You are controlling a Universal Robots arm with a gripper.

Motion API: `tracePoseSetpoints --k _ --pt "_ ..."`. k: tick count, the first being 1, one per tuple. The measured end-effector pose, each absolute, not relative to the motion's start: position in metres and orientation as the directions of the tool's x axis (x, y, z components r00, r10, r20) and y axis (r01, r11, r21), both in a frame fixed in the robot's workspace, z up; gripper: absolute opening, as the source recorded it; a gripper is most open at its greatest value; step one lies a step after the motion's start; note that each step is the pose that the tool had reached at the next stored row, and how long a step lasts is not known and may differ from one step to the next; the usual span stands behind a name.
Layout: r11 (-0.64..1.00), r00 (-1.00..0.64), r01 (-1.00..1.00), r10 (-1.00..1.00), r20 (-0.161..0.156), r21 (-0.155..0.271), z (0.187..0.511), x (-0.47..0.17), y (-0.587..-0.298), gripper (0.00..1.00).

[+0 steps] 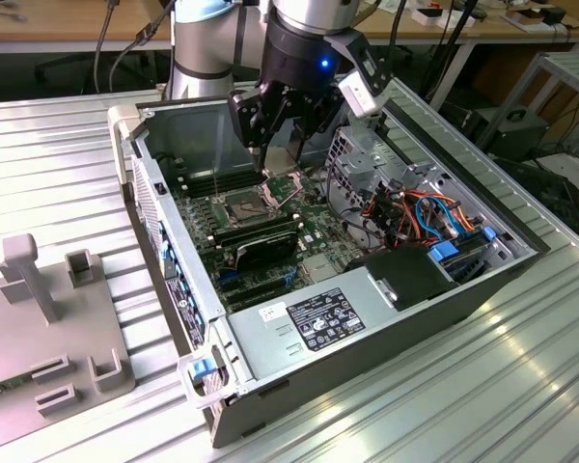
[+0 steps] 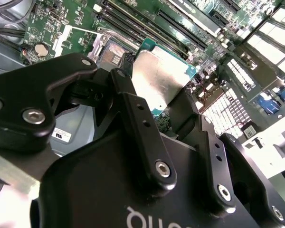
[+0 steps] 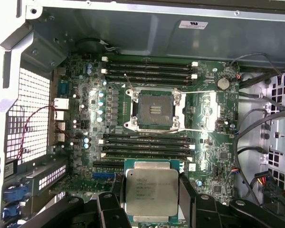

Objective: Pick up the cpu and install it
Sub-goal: 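Pick up the cpu and move it towards the insertion slot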

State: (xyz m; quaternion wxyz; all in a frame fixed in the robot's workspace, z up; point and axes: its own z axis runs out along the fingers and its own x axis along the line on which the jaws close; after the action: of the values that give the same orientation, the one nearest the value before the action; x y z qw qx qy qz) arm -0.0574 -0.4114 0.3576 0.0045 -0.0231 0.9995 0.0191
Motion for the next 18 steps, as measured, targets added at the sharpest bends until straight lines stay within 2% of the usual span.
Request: tracePoseSetpoints --k 9,18 --pt "0.998 -0.999 -0.046 -0.046 -0.01 0.038 0.344 -0.058 -0.397 0.55" --pt "0.998 -0.999 -0.046 -0.045 -0.009 0.038 0.32 -0.056 -0.364 0.55"
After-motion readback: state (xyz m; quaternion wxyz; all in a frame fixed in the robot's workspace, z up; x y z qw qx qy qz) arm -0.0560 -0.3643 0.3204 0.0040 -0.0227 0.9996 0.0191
